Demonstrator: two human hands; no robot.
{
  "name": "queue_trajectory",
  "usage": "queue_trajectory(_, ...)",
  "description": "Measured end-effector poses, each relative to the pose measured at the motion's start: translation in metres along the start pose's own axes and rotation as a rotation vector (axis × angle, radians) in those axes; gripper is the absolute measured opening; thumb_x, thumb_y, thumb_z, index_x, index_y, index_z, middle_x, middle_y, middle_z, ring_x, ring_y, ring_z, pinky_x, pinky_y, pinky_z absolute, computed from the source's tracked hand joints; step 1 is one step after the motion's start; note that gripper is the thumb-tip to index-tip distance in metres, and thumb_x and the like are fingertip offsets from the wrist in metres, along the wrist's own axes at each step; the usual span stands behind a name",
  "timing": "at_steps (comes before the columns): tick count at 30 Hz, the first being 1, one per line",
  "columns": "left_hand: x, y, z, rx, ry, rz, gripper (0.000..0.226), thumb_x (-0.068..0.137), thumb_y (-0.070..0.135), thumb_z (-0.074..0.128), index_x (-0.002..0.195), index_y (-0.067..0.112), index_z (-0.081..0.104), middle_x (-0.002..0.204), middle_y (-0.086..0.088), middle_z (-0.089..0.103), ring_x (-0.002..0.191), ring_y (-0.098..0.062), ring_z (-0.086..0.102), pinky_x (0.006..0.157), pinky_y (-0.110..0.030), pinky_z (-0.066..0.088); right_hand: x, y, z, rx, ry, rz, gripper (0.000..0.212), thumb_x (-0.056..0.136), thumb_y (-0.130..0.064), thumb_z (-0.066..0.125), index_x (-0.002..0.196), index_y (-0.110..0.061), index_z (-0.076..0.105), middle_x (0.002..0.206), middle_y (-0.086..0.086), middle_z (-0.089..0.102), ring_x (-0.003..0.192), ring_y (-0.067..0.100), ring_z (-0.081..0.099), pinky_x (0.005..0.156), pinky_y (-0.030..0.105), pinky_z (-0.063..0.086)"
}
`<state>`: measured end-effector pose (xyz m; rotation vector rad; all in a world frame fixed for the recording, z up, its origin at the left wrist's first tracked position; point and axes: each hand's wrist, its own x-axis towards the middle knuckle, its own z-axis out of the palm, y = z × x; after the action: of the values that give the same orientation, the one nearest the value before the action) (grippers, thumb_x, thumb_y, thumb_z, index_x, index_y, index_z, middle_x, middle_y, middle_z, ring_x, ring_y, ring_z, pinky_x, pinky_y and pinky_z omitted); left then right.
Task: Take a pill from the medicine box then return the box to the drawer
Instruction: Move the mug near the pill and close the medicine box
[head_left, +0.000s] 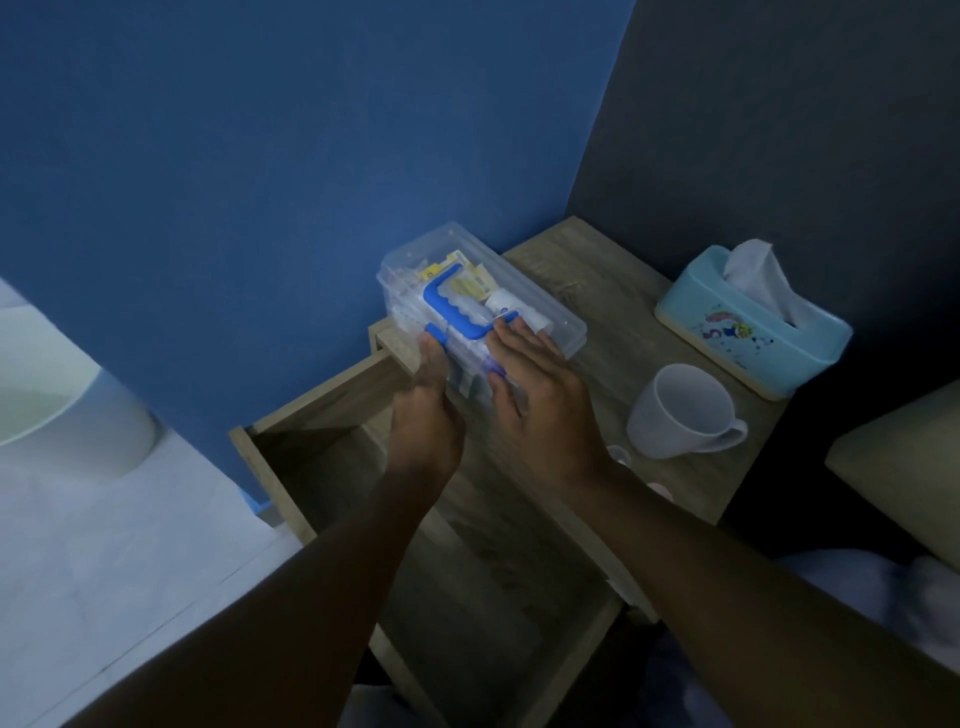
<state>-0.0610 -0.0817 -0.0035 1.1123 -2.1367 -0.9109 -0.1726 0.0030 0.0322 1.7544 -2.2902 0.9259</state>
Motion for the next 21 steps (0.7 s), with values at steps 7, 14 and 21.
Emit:
queue_trajectory(7,0.009,-0.012,-0.023,-0.108,0.085,-0.039,0.042,0.099,0.016,0.045,0.141,0.024,0.046,0.090,0.013,0.064,0.066,0.003,0.061,0.051,-0.010,0.048,0.008,-0.013,-0.014,0.093,-0.034,0.109,0.037,0.095,-0.014,0.063,0.132,-0.009,0.064,0.140,0.006,0.062,0.136,0.011,0.051,0.115,0.031,0.042)
queue_trajectory(14,0.075,-0.003,-0.049,-0.248,0.200,-0.127,0.044,0.097,0.018,0.049,0.139,0.006,0.047,0.139,-0.009,0.055,0.124,-0.025,0.056,0.106,-0.041,0.045,0.031,0.000,-0.026,0.178,0.092,0.488,0.050,0.095,-0.017,0.060,0.144,-0.016,0.048,0.139,0.005,0.055,0.118,0.006,0.051,0.081,0.003,0.035)
queue_trajectory(21,0.120,-0.001,-0.055,-0.087,-0.043,-0.282,0.064,0.093,0.055,0.051,0.143,0.016,0.044,0.142,-0.010,0.053,0.127,-0.028,0.053,0.101,-0.031,0.043,0.042,0.006,-0.013,0.415,0.050,0.961,0.067,0.092,-0.035,0.061,0.151,-0.015,0.036,0.138,0.007,0.057,0.091,0.010,0.067,0.061,0.013,0.049)
